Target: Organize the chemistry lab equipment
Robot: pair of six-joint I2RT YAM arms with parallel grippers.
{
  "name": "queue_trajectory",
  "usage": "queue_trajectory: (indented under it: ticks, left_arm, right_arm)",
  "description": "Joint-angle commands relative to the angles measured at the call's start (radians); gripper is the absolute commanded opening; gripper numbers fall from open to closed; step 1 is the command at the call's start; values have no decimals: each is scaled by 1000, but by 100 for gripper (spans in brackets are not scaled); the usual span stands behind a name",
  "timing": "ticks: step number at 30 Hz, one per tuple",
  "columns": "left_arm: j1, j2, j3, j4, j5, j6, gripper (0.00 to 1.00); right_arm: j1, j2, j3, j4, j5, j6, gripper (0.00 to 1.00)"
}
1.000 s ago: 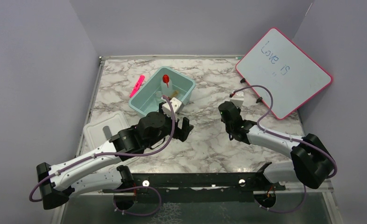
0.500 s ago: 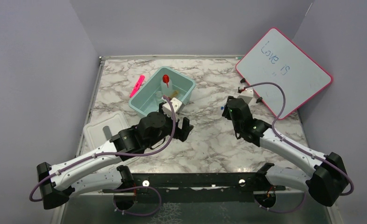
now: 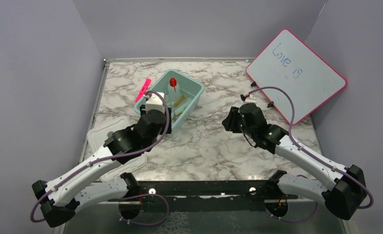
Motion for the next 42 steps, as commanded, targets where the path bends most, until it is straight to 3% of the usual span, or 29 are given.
queue_trajectory:
  ticks: [1, 9, 20, 22, 27, 36, 42]
  left_arm:
    - [172, -43, 87, -127, -130, -12, 57]
    - [461, 52, 49, -79, 8, 12, 56]
    - [891, 117, -177, 93, 391, -126, 49]
    - [917, 144, -219, 132, 466, -157, 55]
    - [921, 281, -251, 150, 503, -208, 62]
    - [921, 371, -284, 138, 461, -253, 52]
    - [920, 348, -289, 103, 403, -266, 54]
  right_arm:
    - [-5, -47, -43, 2, -159, 65, 42]
    - [-5, -99, -120, 69, -238, 109, 41]
    - [-5, -166, -206, 133, -285, 111, 41]
    - [-5, -163, -223, 164, -311, 120, 41]
    - [-5, -137, -258, 245, -352, 130, 41]
    - [-5, -70, -256, 285, -363, 130, 41]
    - [-5, -38, -256, 321, -368, 125, 41]
